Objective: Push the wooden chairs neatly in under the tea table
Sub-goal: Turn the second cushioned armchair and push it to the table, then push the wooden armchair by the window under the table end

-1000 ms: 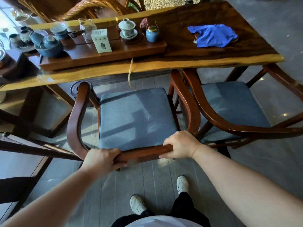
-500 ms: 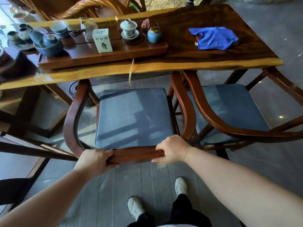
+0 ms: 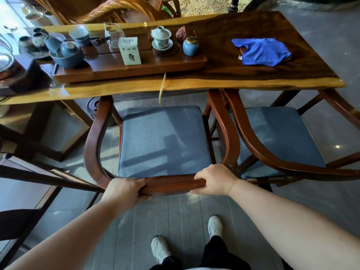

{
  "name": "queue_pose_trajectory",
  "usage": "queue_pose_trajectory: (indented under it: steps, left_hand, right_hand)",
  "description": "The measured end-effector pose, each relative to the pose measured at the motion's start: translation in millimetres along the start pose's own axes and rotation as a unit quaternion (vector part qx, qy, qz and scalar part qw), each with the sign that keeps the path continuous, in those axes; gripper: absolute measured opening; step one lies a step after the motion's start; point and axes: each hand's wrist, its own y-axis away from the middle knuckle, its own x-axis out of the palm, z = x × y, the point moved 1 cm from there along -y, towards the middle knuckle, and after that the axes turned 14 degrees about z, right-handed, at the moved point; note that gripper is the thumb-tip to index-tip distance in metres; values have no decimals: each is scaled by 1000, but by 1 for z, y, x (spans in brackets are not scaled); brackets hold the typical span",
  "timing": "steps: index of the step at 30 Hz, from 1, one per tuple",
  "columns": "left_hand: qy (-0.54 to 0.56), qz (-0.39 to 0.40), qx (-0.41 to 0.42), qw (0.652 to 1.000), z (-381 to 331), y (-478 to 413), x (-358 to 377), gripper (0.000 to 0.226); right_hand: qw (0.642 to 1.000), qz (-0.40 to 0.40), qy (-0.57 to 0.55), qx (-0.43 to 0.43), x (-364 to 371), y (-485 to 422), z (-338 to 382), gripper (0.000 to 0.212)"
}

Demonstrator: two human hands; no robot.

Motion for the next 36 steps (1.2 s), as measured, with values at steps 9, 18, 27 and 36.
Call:
queue_pose_trajectory:
  steps: [9, 18, 27, 36]
  left_hand:
    - [62, 1, -39, 997, -2, 3, 5, 39]
    - [0, -27, -43, 999, 5, 25, 5, 92]
    - [12, -33, -121, 992, 49, 97, -4, 87]
    - [37, 6, -295, 955, 90, 178, 14, 82]
  right_hand:
    - [998, 50, -27, 33, -1, 4, 1, 67]
    - [992, 74, 99, 17, -18, 0, 47, 102]
    - [981, 38, 182, -49, -29, -47, 146, 95]
    - [952, 68, 220, -200, -35, -128, 208, 94]
